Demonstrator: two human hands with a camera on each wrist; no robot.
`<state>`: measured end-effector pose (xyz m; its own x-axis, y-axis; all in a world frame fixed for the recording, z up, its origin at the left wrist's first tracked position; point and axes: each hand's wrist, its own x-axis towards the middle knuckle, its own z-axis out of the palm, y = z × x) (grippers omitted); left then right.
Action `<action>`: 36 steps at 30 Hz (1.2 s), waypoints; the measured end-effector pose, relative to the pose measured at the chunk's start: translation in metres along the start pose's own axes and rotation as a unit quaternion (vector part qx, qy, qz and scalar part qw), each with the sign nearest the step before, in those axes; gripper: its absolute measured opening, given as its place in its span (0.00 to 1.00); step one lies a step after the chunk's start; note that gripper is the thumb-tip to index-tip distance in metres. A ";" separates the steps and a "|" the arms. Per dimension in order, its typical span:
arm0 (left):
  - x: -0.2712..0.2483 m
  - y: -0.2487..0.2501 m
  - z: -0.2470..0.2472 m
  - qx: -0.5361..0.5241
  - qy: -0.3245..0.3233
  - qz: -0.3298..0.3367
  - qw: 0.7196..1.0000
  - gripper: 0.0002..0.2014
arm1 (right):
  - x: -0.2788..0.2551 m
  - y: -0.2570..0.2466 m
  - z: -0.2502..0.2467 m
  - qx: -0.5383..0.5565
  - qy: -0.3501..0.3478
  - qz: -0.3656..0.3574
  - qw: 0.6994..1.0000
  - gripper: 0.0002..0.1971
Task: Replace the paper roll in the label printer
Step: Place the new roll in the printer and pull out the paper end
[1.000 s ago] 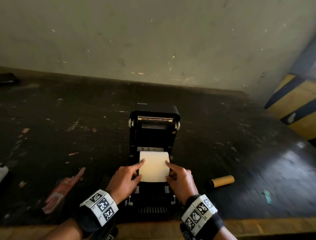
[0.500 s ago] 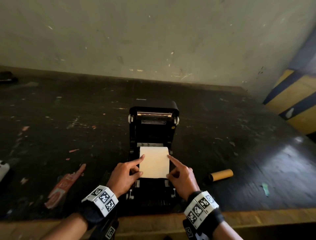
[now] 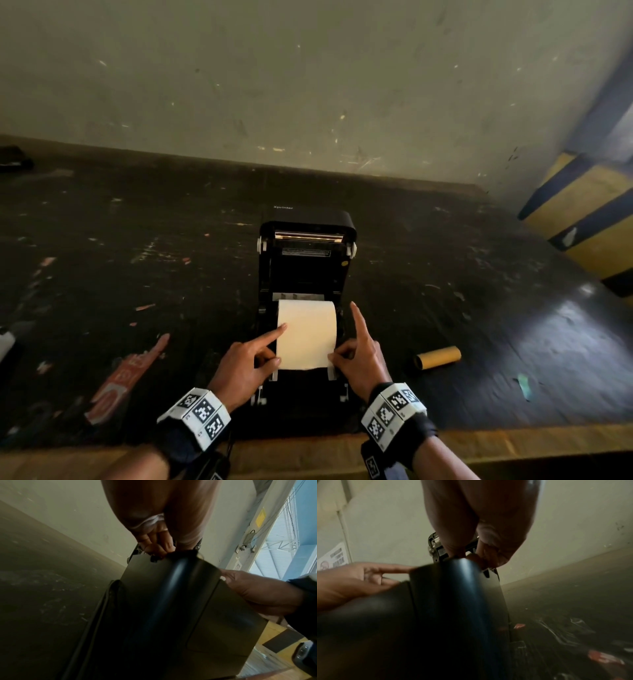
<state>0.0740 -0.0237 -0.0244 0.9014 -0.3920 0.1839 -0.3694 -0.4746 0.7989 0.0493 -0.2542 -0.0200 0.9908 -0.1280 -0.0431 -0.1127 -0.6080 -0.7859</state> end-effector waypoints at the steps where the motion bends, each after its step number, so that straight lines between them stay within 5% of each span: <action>1: -0.001 -0.001 0.000 0.001 0.001 -0.001 1.000 0.32 | 0.001 0.000 0.001 -0.001 0.000 -0.001 1.000 0.54; 23: 0.009 -0.001 0.004 -0.019 0.035 -0.004 0.999 0.29 | 0.005 -0.011 -0.021 0.037 -0.102 0.018 0.994 0.54; 36: 0.012 0.001 -0.001 0.004 -0.019 0.004 1.000 0.34 | 0.008 -0.020 -0.023 0.014 -0.139 0.032 0.990 0.54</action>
<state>0.0843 -0.0276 -0.0205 0.8895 -0.4248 0.1683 -0.3781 -0.4778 0.7929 0.0576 -0.2609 0.0097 0.9643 0.0568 -0.2587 -0.1784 -0.5827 -0.7929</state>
